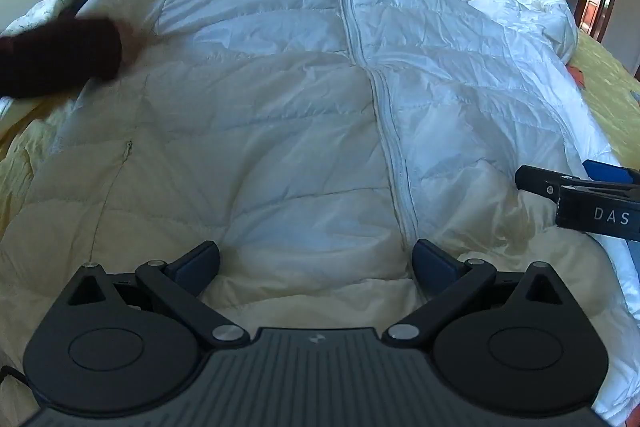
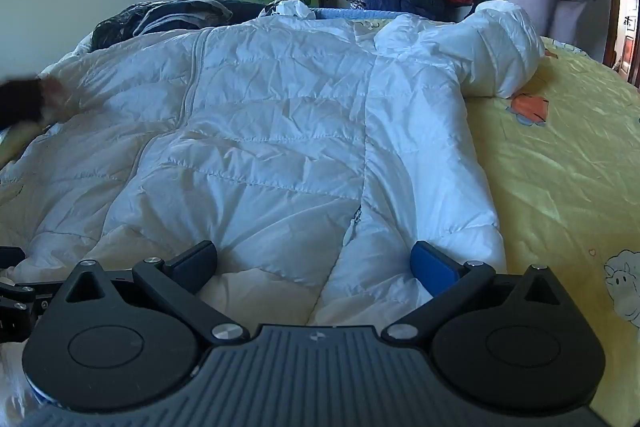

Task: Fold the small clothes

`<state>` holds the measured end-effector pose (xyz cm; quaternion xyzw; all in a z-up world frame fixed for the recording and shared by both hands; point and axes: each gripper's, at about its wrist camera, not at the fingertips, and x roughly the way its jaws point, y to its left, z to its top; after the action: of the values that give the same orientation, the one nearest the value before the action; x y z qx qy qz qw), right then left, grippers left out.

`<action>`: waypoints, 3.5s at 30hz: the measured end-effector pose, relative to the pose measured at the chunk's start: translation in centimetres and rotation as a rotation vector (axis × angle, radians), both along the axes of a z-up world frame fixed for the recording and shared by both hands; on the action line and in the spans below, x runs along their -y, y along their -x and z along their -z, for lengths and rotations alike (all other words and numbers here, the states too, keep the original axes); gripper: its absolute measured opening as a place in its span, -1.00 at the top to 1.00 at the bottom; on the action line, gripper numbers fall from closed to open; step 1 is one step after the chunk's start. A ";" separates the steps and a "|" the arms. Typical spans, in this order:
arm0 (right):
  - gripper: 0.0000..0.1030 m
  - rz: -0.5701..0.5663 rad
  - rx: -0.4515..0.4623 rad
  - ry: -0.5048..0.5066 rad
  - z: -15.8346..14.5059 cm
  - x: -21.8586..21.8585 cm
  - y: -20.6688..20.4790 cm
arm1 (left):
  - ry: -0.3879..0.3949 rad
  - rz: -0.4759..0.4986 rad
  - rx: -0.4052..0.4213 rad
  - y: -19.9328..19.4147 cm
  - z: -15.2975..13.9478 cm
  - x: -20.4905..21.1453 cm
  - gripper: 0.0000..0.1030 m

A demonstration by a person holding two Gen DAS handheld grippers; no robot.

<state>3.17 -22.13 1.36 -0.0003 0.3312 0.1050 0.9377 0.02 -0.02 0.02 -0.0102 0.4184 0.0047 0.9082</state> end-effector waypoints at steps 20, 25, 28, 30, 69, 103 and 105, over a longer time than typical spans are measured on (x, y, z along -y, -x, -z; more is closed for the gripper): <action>-0.99 -0.008 0.000 -0.003 0.0 0.1 0.1 | 0.006 -0.002 0.000 0.3 0.0 -0.1 -1.00; -0.99 -0.008 -0.001 0.001 0.0 0.1 0.0 | 0.005 -0.002 -0.003 0.4 -0.1 -0.3 -1.00; -0.99 -0.009 -0.003 0.003 0.0 0.1 0.0 | 0.004 0.003 -0.001 0.7 -0.2 -0.6 -1.00; -0.99 -0.020 -0.011 -0.004 -0.2 0.2 -0.1 | 0.003 0.011 -0.003 0.6 -0.4 -0.7 -1.00; 0.06 0.212 -0.097 -0.870 -0.6 29.6 -38.1 | -0.041 -0.068 0.006 -8.9 -4.8 0.2 -1.00; -0.97 -0.298 -0.171 -0.630 -7.8 3.2 -20.7 | 0.038 -0.118 0.295 1.7 -9.8 -7.3 -1.00; -0.97 -0.336 -0.214 -0.647 -7.0 2.5 -20.7 | 0.050 -0.115 0.292 1.9 -9.6 -7.5 -1.00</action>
<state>23.90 -24.62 8.36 0.2526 0.3723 0.3557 0.8192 -1.90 7.53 9.61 -0.0574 0.2805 0.0444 0.9571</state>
